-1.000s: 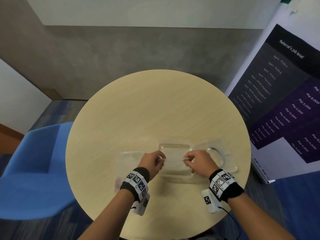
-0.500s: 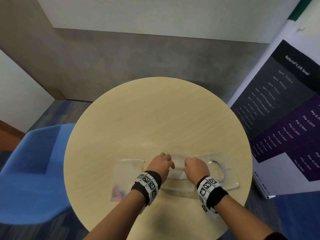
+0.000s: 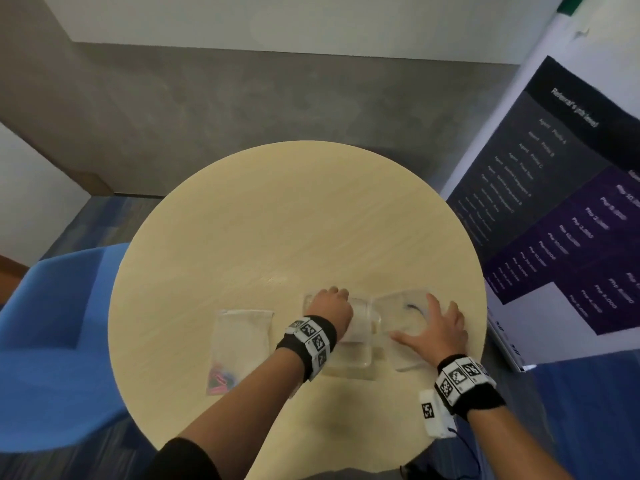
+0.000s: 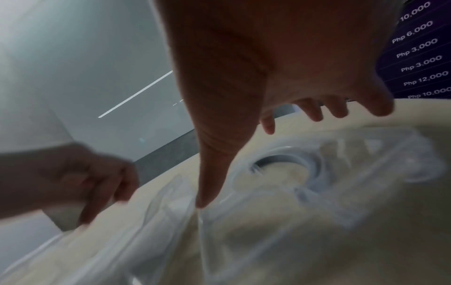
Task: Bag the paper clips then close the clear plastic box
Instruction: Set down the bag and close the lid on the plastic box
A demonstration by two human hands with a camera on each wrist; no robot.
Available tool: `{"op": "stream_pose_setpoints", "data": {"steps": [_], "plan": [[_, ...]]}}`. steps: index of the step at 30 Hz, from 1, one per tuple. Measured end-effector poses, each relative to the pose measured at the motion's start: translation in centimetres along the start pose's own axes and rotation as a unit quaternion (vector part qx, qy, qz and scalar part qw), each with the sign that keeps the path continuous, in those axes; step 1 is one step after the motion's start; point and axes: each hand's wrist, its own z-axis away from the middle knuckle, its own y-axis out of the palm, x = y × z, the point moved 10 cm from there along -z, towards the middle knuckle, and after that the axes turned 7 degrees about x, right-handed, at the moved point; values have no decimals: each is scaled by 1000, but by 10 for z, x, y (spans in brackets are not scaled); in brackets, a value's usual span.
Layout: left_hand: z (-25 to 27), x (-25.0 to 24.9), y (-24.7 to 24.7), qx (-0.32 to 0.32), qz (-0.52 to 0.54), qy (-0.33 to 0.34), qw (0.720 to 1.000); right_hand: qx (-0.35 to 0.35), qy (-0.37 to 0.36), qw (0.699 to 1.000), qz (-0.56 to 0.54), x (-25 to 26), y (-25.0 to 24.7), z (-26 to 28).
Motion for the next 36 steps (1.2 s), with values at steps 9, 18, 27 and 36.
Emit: {"op": "stream_pose_setpoints", "data": {"steps": [9, 18, 27, 36], "plan": [[-67, -80, -25, 16, 70, 47, 996, 3, -5, 1000, -10, -12, 12, 37], [-62, -77, -29, -62, 332, 35, 941, -28, -129, 970, -202, -25, -40, 21], [17, 78, -31, -202, 674, -81, 706, 32, -221, 907, -357, 75, -93, 22], [86, 145, 55, -142, 584, -266, 754, 126, -162, 940, -272, 136, 5, 26]]}}
